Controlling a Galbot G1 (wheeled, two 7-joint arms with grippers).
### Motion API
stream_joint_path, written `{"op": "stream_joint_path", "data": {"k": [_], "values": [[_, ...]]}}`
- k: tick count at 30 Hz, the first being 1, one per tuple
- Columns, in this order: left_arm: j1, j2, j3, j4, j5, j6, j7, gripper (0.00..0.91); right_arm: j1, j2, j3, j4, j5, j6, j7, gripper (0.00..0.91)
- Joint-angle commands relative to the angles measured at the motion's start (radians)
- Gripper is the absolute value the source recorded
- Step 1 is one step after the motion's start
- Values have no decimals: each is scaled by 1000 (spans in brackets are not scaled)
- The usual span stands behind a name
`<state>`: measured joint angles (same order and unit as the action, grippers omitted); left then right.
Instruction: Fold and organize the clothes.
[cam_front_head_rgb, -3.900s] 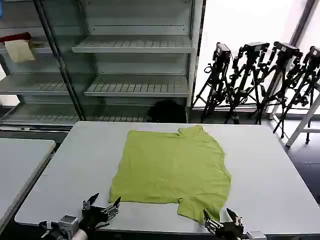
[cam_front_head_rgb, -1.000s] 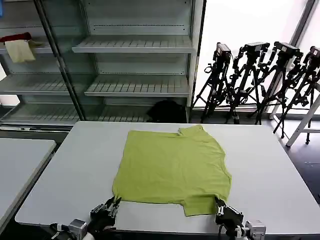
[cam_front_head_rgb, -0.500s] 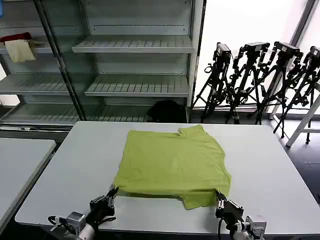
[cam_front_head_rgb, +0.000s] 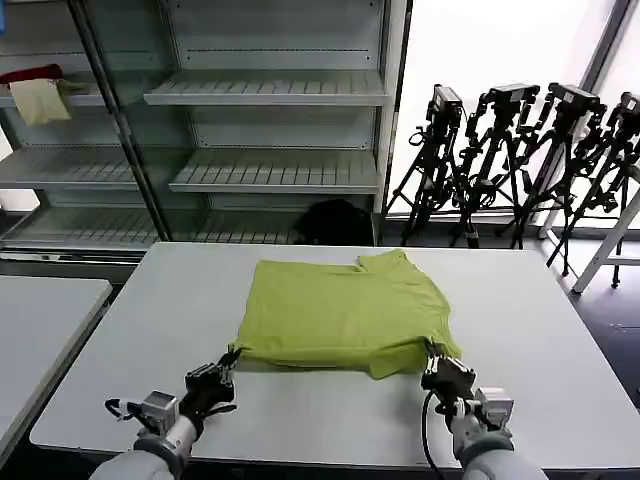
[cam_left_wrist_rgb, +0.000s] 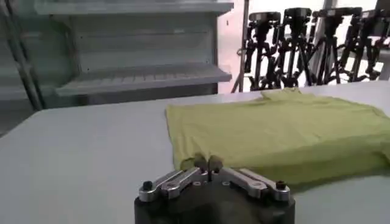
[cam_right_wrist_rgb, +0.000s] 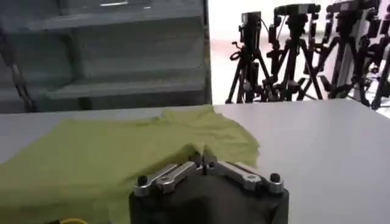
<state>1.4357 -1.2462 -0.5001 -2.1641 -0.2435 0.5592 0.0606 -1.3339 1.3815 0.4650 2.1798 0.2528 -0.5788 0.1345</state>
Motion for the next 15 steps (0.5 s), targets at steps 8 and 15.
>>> {"op": "stream_joint_path", "data": {"k": [8, 15], "values": [[-171, -14, 102, 149, 145, 21, -19, 0, 115, 21, 4, -131, -74, 1, -63, 0], [-182, -15, 106, 158, 169, 20, -16, 907, 119, 31, 12, -158, -81, 3, -70, 907]]}}
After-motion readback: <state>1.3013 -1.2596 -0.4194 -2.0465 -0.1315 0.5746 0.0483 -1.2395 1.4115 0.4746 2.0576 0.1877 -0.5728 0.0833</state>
